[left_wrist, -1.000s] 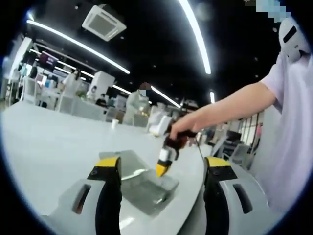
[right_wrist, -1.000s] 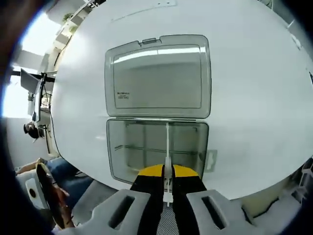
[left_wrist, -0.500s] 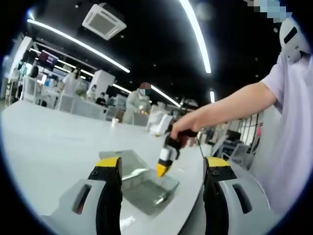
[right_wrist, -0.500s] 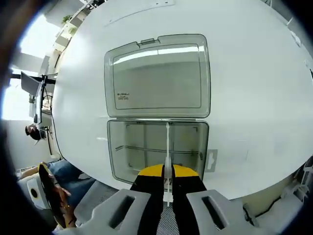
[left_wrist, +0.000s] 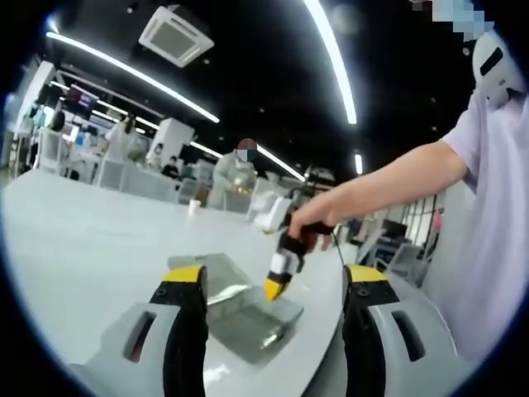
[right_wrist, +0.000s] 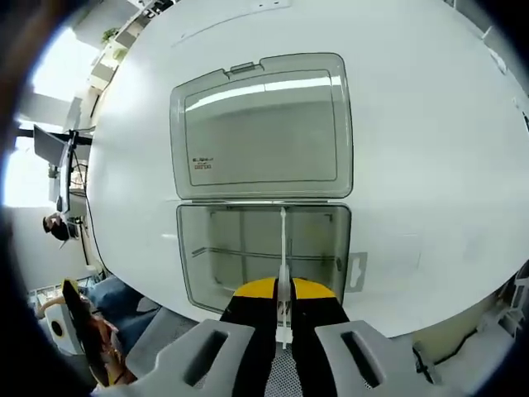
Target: Insert the divider into the dual guide fixture by aligning both edges with the guide slots and pushing it downward to the bottom, including one-sided entry, uneven engagement, binding, and posture correction.
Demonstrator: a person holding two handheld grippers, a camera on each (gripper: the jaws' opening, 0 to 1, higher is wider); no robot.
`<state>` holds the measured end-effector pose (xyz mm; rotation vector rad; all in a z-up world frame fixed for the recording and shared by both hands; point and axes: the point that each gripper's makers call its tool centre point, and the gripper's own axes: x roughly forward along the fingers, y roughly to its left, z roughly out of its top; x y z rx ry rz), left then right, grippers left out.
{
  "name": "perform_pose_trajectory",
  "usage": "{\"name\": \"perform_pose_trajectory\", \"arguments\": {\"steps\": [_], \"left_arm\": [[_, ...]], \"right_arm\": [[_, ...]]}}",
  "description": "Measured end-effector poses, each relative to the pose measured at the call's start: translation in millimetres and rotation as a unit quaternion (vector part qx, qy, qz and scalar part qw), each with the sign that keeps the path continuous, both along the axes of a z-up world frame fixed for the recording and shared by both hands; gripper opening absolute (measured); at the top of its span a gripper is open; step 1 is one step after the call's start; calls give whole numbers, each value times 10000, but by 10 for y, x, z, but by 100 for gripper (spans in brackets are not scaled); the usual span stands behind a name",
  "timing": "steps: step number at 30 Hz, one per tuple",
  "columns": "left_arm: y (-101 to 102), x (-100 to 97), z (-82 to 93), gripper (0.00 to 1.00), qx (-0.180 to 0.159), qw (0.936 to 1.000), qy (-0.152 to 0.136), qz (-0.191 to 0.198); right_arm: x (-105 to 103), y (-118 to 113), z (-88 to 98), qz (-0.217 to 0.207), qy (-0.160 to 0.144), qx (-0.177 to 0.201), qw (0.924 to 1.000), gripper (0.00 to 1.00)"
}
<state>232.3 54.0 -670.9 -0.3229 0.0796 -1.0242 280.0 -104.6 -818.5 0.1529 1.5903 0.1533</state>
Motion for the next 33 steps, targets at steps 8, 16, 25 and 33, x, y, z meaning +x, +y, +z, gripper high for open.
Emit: {"name": "perform_pose_trajectory", "arguments": {"steps": [8,16,25,33], "left_arm": [[12,10,-7,64,11,10000,9,-5],[-9,19,-5,63,28,10000,-4,-56],[-19,31,-26,62,62,9999,0,-116],[-21,51,-12,62,32,9999,-26,-112]], "right_arm": [[-6,7,-15,-21,33,-2,10000,0],[-3,5,-22,-30,50,-57,10000,0],[-2,22,-20,106,13,-203,9997,0],[13,41,-32,234,95,-406,9989,0]]}}
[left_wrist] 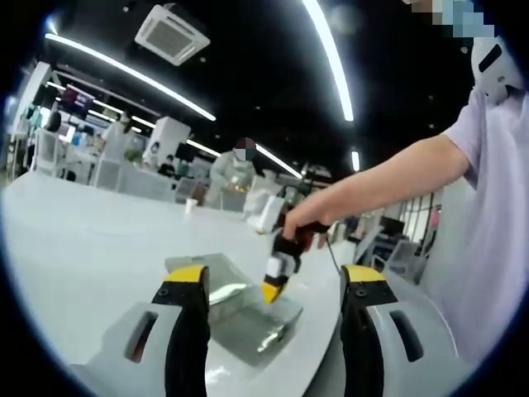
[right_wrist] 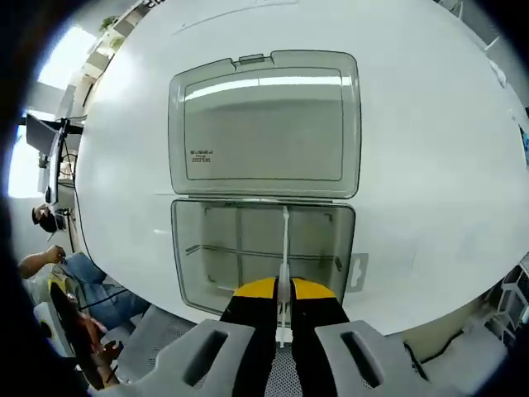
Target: Insert the divider into the dual guide fixture by aligning both edges with the guide slots and pushing it downward to the bottom, including one-sided entry, uneven engagement, binding, and posture correction.
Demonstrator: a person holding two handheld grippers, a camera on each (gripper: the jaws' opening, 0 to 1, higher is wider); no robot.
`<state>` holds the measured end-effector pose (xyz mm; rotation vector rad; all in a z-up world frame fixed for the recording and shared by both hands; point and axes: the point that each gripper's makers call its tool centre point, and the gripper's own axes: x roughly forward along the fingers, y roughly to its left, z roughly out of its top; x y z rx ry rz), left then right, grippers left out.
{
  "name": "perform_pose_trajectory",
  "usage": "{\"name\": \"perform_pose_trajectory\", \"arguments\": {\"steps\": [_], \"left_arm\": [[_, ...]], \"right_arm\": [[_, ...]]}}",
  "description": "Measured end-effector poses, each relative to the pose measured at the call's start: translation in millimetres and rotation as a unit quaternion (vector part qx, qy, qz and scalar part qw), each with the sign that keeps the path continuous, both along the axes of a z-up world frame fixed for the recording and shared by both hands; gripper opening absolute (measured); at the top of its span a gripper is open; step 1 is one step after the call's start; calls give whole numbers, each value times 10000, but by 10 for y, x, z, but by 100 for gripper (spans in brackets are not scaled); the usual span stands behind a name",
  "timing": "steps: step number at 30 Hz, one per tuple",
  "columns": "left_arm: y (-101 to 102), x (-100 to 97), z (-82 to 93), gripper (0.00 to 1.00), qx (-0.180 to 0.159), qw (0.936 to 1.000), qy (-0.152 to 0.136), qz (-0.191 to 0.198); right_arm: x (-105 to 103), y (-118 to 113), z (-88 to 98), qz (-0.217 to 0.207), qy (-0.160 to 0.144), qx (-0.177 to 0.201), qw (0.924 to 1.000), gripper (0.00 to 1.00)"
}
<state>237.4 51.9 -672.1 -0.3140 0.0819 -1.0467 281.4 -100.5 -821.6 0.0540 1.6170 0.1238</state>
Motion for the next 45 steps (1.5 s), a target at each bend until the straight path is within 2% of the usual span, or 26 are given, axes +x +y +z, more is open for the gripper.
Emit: {"name": "perform_pose_trajectory", "arguments": {"steps": [7,13,24,33,40,44,45], "left_arm": [[10,-4,-33,62,9,10000,-2,-6],[68,18,-14,62,-26,10000,-6,79],[60,9,-2,62,50,10000,-13,76],[79,-15,23,61,37,9999,7,160],[73,-10,24,61,57,9998,23,182],[86,-3,26,61,91,9997,24,205],[93,3,30,61,93,9997,24,224]], "right_arm": [[-13,-10,-33,293,44,-238,9993,0],[-15,-15,-38,307,64,-195,9993,0],[-15,-10,-46,252,25,-108,9996,0],[-25,-15,-132,283,77,-150,9995,0],[-28,4,-248,301,-9,-183,9994,0],[-16,16,-235,366,40,-173,9992,0],[3,-15,-232,204,15,-266,9994,0]]}}
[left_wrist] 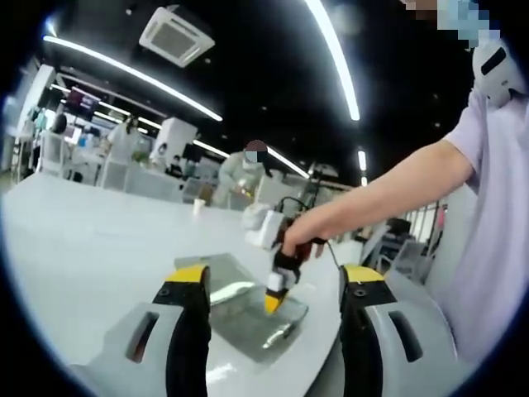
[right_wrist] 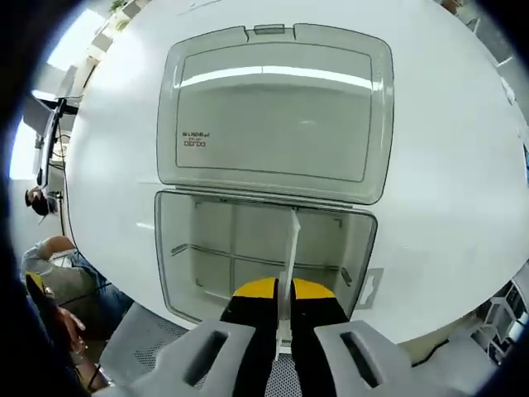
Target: Insert the divider into the dual guide fixture by aligning both edges with the guide slots and pushing it downward to the bottom, including one-sided entry, uneven engagement, binding, and posture correction.
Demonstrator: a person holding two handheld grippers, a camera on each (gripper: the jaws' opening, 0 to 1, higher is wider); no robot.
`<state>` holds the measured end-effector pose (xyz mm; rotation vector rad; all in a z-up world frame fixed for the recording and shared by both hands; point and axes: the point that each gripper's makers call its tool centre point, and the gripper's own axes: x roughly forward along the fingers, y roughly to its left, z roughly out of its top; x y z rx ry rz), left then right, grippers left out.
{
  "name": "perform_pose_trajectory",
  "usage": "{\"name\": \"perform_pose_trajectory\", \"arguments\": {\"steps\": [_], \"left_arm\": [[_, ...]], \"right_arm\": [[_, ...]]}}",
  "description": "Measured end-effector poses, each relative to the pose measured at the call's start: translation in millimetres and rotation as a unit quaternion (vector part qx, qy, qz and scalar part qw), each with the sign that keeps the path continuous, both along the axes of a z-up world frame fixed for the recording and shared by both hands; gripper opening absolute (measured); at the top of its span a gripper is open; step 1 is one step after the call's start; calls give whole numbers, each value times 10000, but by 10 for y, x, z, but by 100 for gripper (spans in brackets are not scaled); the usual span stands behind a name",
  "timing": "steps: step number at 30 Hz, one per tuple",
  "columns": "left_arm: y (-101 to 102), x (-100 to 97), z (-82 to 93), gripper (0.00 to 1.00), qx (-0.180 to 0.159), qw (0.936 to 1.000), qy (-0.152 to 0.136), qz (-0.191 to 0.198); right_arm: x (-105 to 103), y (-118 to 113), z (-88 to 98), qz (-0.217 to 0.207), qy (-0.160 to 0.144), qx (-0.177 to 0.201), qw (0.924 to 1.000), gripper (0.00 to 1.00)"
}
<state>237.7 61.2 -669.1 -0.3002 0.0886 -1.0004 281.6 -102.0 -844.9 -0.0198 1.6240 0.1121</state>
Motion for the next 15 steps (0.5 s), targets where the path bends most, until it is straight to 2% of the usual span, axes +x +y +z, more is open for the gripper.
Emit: {"name": "perform_pose_trajectory", "arguments": {"steps": [1,2,3,10,12,13,15], "left_arm": [[7,4,7,61,-11,10000,-2,14],[13,5,15,60,-16,10000,-7,27],[29,9,20,60,-10,10000,-15,53],[118,28,9,60,55,9998,-4,170],[125,41,12,60,57,9998,-7,196],[125,48,11,60,71,9998,-12,201],[130,70,21,60,78,9997,-41,227]], "right_arm": [[-100,33,18,-3,260,101,9996,0],[-33,30,-57,32,32,76,10000,0],[-35,36,-85,49,-2,69,10000,0],[0,43,-96,63,37,148,9999,0],[4,-11,-91,-62,6,237,9997,0],[8,44,-86,-331,-6,492,9982,0],[12,-7,-74,-284,-6,475,9985,0]]}}
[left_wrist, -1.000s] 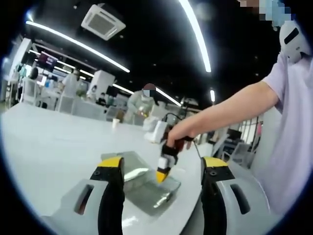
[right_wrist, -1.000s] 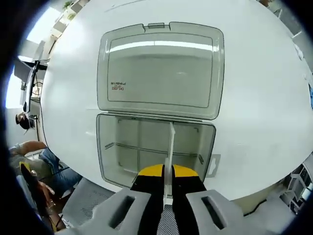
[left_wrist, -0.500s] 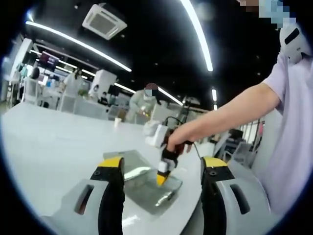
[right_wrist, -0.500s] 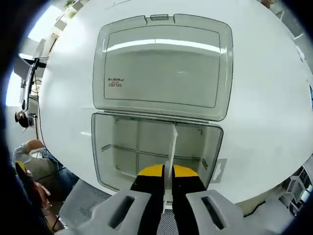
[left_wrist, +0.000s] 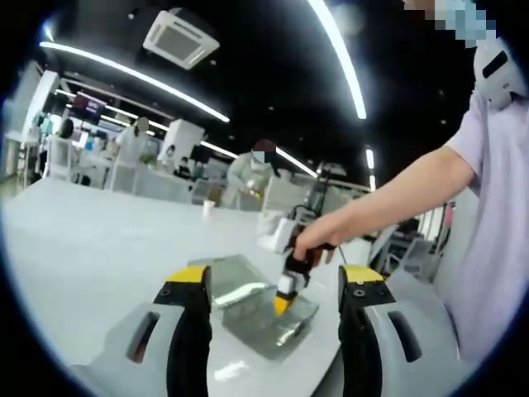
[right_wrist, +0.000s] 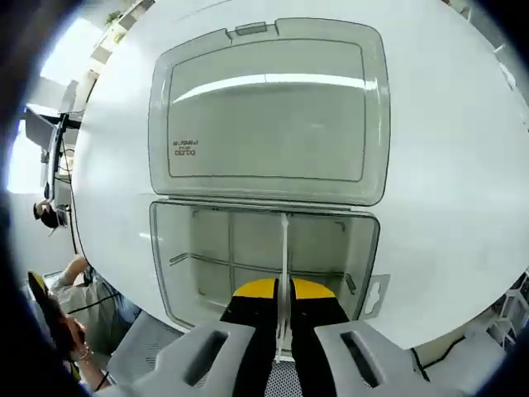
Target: Insert the divider into the dual guide fixture by aligning both edges with the guide slots and pushing it downward to the bottom, including one-sided entry, uneven engagement, binding, and posture correction.
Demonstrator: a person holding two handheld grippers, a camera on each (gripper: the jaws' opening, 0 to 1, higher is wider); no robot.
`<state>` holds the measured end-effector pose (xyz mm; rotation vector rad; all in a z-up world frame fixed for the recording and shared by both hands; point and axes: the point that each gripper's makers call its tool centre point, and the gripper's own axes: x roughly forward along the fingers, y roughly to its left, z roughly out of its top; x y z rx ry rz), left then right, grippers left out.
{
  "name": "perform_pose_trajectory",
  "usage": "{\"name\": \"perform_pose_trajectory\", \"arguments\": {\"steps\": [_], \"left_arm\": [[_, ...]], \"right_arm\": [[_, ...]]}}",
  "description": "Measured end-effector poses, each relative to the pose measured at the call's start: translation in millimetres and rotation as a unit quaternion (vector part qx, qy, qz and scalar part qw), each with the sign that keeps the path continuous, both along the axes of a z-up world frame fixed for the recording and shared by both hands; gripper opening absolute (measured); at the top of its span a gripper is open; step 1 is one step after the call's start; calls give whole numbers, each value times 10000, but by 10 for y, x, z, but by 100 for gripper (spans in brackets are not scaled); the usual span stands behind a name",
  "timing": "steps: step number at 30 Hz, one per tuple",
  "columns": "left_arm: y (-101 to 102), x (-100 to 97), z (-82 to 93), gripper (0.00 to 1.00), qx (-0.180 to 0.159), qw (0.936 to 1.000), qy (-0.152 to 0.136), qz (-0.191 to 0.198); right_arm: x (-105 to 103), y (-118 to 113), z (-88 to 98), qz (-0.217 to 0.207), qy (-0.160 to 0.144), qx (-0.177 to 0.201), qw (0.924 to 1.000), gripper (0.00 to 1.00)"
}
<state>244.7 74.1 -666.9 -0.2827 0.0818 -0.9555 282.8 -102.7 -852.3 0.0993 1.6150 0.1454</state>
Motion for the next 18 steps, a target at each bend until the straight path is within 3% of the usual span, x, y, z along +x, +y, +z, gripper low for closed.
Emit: {"name": "perform_pose_trajectory", "arguments": {"steps": [6,13,18], "left_arm": [[-17,22,11,60,-43,10000,-39,-40],[-43,13,25,59,-99,9999,-71,-115],[-61,7,55,59,-150,9997,-105,-173]], "right_arm": [[24,46,84,109,-38,3,9999,0],[49,4,248,-55,-90,61,9999,0],[79,-29,257,-94,-82,-35,9999,0]]}}
